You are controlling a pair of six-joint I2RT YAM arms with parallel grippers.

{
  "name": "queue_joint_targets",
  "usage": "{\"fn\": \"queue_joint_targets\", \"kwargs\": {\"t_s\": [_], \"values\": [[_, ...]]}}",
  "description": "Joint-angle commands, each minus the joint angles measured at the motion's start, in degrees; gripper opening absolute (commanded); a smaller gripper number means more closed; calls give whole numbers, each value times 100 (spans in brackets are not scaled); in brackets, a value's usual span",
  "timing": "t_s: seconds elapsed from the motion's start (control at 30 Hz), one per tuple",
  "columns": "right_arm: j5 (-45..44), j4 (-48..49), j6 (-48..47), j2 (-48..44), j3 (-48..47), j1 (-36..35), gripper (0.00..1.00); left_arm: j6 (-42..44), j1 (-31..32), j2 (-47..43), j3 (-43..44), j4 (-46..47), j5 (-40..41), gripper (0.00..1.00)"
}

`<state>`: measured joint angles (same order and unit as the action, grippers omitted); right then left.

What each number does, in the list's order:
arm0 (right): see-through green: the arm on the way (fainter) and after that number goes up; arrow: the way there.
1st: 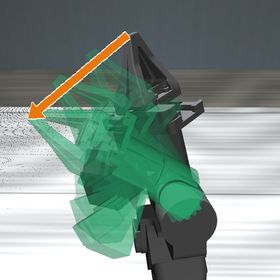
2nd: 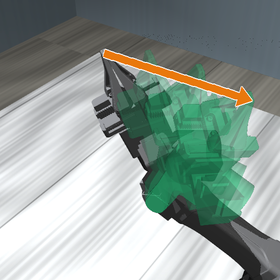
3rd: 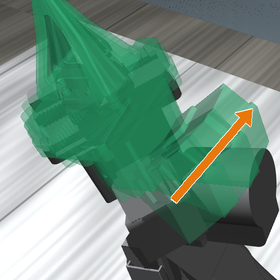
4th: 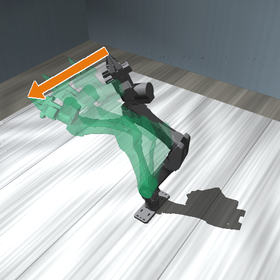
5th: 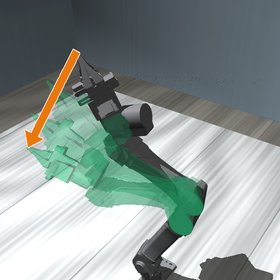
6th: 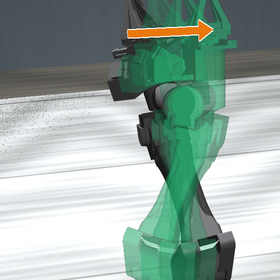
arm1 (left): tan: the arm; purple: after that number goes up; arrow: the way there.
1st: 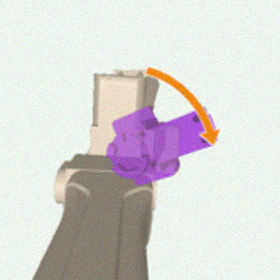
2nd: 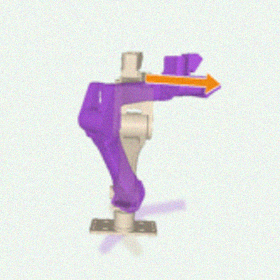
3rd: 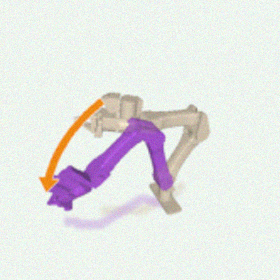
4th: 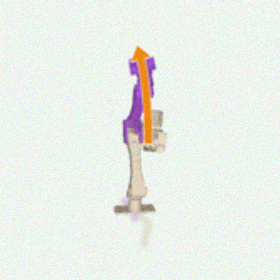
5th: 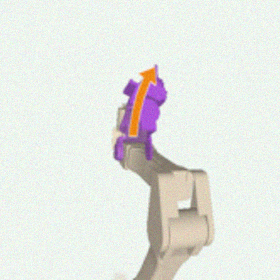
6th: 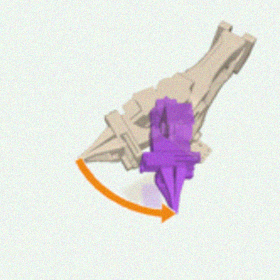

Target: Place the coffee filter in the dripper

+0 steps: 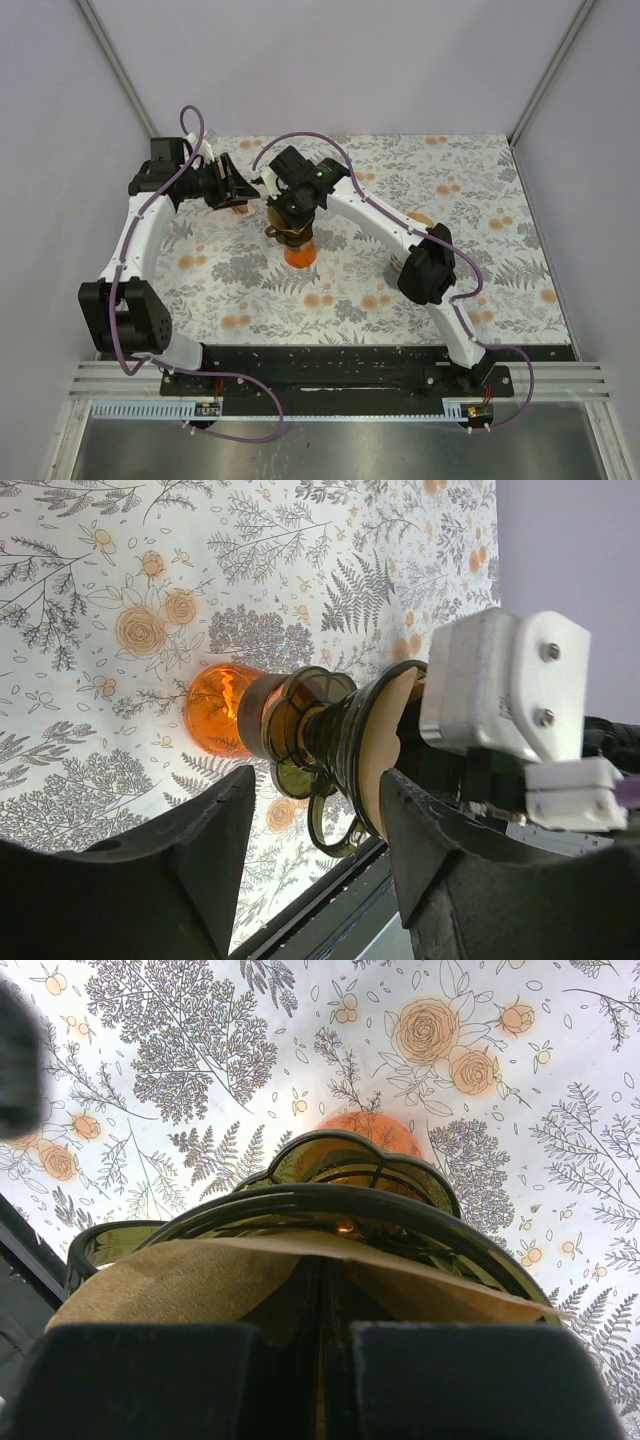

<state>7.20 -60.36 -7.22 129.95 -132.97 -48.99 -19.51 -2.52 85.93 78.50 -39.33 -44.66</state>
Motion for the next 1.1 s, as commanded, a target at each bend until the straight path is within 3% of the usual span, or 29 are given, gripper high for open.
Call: {"fn": "queue_joint_targets", "kwargs": {"t_s": [0.0,0.2,0.33,0.5,0.6,0.83,0.9,1.07], "values": [[150,-293,72,118,-89,39,0,-62,-38,-392,-18,145,-148,57],[194,-319,98,171,-212,39,0,26,410,-525,-440,277,98,58],[326,-292,107,153,-186,39,0,-26,419,-428,-493,303,90,46],[343,-240,107,83,-247,39,0,-18,560,-367,-493,400,238,39],[431,-143,107,-22,-239,39,0,8,578,-279,-511,409,300,29],[457,85,98,-303,-195,39,0,43,622,-226,-520,409,327,27],[440,129,107,-400,-203,39,3,52,622,-252,-485,391,344,27],[238,209,81,-602,-203,39,20,131,622,-366,-397,338,415,28]]}}
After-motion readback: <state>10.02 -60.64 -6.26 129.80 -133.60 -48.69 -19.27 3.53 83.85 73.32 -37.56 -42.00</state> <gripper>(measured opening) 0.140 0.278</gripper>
